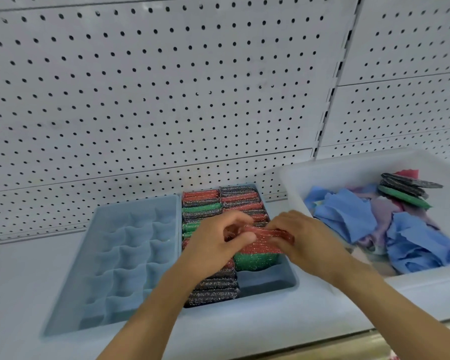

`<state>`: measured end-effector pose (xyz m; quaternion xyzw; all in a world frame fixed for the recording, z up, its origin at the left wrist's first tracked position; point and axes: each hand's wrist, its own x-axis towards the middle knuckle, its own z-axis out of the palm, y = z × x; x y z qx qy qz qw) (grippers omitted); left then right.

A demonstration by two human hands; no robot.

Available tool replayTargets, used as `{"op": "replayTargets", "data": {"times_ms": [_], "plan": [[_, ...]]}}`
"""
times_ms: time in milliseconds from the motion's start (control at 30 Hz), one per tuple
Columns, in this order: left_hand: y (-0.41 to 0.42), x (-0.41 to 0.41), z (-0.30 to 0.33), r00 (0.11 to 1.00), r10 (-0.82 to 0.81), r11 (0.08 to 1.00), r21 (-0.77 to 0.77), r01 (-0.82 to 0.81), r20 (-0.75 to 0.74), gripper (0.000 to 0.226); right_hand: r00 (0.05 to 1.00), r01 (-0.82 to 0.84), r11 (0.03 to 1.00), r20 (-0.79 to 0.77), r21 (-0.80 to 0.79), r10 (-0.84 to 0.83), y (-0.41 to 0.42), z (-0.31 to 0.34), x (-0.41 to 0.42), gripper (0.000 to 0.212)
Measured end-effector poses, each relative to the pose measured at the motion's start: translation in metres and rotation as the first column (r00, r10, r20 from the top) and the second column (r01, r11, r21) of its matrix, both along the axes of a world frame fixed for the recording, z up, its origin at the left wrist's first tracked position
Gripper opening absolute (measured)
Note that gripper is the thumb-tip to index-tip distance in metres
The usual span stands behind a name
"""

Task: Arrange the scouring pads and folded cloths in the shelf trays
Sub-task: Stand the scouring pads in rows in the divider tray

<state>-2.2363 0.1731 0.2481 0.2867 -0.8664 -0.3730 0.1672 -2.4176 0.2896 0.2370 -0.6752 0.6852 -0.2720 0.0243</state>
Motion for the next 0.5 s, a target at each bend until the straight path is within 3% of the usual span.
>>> {"op": "replayTargets", "data": {"times_ms": [33, 100, 200, 367, 500], "plan": [[-0.006, 0.003, -0.005, 1.0, -0.008, 1.0, 0.024, 0.008, 0.029, 0.032, 0.996, 0.048, 0.998, 0.073, 0.046, -0.052, 0.003, -0.003, -0.002, 0.008], [-0.017, 0.006, -0.016, 0.988, -0.029, 0.996, -0.074, 0.04, 0.152, 0.032, 0.977, 0.095, 0.989, 0.179, 0.111, -0.114, 0.009, -0.007, -0.002, 0.009], [-0.025, -0.002, -0.026, 0.945, -0.075, 0.944, -0.284, 0.17, 0.318, 0.022, 0.982, 0.083, 0.977, 0.148, 0.198, -0.113, 0.009, -0.015, 0.002, 0.011], [-0.036, -0.014, -0.026, 0.92, -0.085, 0.91, -0.347, 0.228, 0.381, 0.014, 0.966, 0.044, 0.994, -0.259, 0.104, -0.016, -0.006, -0.022, 0.011, 0.023], [-0.037, -0.013, -0.028, 0.923, -0.102, 0.924, -0.309, 0.226, 0.37, 0.009, 0.87, 0.053, 0.977, -0.49, 0.207, 0.057, -0.022, -0.029, 0.027, 0.036]]}}
